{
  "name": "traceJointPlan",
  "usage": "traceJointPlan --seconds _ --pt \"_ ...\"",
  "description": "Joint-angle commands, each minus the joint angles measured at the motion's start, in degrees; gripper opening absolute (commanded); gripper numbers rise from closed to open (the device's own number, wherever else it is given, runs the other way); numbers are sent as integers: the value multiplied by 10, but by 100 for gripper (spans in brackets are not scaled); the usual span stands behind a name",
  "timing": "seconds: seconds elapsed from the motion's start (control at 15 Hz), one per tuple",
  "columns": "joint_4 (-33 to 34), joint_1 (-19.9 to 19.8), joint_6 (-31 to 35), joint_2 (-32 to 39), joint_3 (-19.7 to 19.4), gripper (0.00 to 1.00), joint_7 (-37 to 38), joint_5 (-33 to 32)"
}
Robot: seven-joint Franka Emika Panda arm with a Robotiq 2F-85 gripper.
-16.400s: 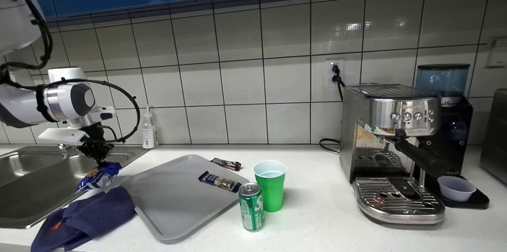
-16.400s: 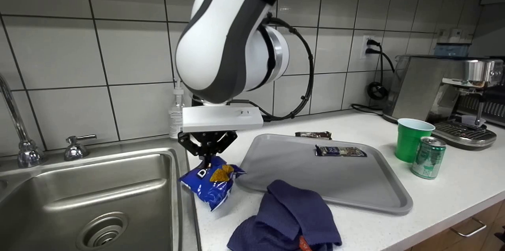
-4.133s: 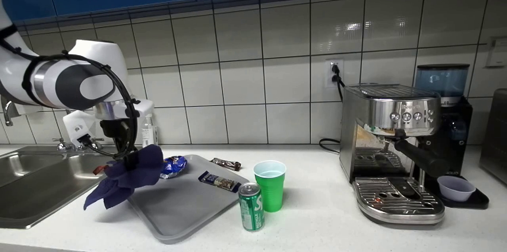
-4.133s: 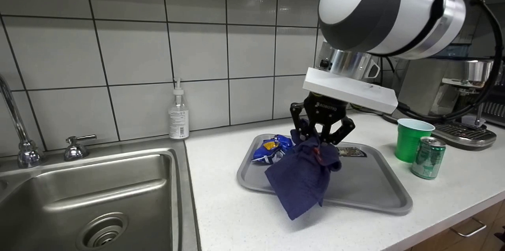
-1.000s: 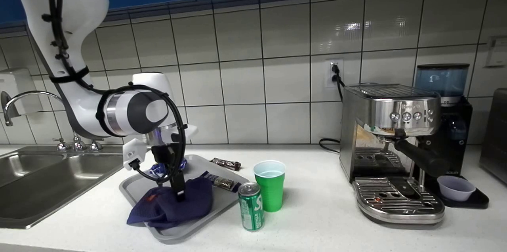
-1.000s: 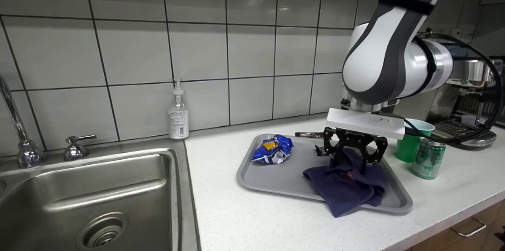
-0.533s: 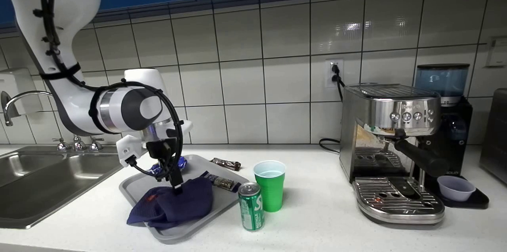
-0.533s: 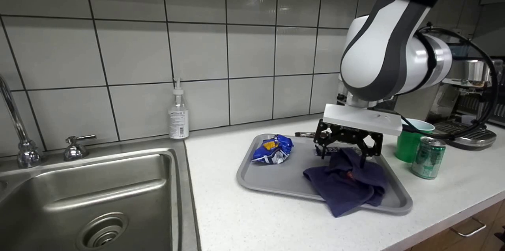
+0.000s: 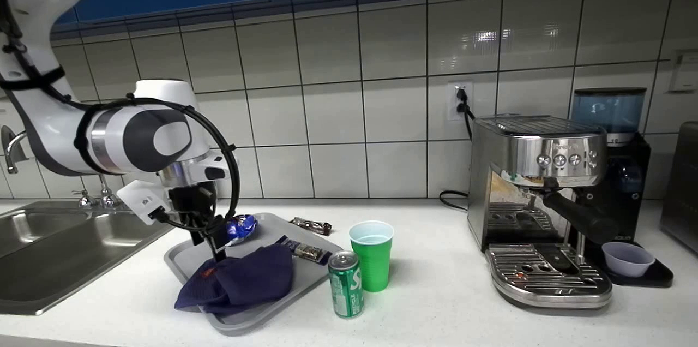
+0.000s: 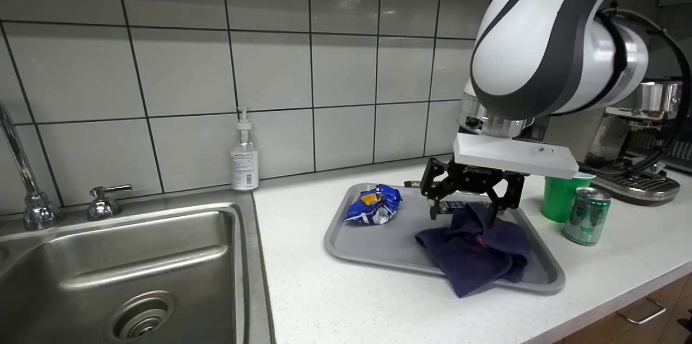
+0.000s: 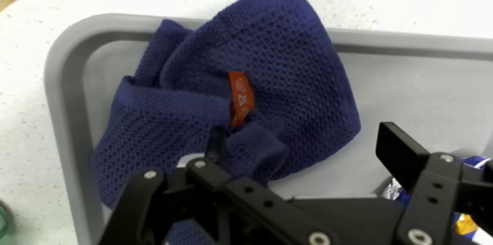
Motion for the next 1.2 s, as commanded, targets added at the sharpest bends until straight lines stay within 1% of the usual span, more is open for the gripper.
traceJointPlan --seconds 0.0,0.27,0.4,0.53,0.67,0.73,1.13 --pt "-40 -14 -16 -57 42 100 -79 40" --pt "-57 -10 -21 -81 65 100 -136 72" --pt "-63 -9 -23 -90 69 100 -151 74" --pt "-67 -9 -23 -94 69 100 -154 67" --pt "-51 -10 -27 -82 68 100 -153 60" --pt "-51 -10 -8 -66 69 100 -137 58" --pt "-50 -10 -8 -66 69 100 -139 58"
